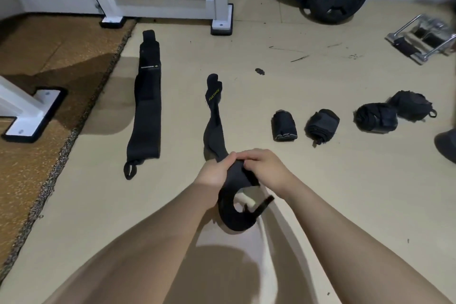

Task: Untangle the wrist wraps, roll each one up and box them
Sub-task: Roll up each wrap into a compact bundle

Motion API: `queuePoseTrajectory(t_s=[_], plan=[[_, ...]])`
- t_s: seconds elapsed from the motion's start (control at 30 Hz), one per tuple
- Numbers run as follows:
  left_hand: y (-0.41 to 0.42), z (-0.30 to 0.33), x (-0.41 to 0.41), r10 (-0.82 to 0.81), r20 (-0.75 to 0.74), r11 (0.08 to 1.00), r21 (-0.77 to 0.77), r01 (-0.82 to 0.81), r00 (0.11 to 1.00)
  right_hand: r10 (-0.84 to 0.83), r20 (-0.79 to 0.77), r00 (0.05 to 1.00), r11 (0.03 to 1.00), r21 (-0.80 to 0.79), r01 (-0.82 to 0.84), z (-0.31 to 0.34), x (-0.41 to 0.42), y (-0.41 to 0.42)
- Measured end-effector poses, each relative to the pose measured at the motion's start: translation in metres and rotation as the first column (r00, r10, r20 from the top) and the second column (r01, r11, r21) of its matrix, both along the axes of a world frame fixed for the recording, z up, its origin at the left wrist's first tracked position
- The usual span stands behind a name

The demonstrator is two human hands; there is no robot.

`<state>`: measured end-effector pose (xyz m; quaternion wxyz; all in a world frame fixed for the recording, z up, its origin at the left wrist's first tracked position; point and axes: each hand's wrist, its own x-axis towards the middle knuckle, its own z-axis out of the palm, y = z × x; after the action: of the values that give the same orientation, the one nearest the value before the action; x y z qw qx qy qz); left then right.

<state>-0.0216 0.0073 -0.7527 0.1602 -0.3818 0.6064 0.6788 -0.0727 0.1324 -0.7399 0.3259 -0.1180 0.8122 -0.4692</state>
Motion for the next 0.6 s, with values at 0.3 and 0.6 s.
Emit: queuePoseTrajectory(t_s=[0.3, 0.6], plan=[[-0.024, 0.129, -0.021, -0.230, -0.374, 0.973, -0.098, 0.208, 0.899, -0.241, 0.114, 0.964, 0.916, -0.302, 0.265, 0.092, 0.012, 0.003], [-0.017, 0.197, 0.006, -0.071, -0.550, 0.995, -0.100, 0.019, 0.832, -0.456, -0.093, 0.885, 0.837, -0.382, 0.391, 0.194, 0.022, -0.018]])
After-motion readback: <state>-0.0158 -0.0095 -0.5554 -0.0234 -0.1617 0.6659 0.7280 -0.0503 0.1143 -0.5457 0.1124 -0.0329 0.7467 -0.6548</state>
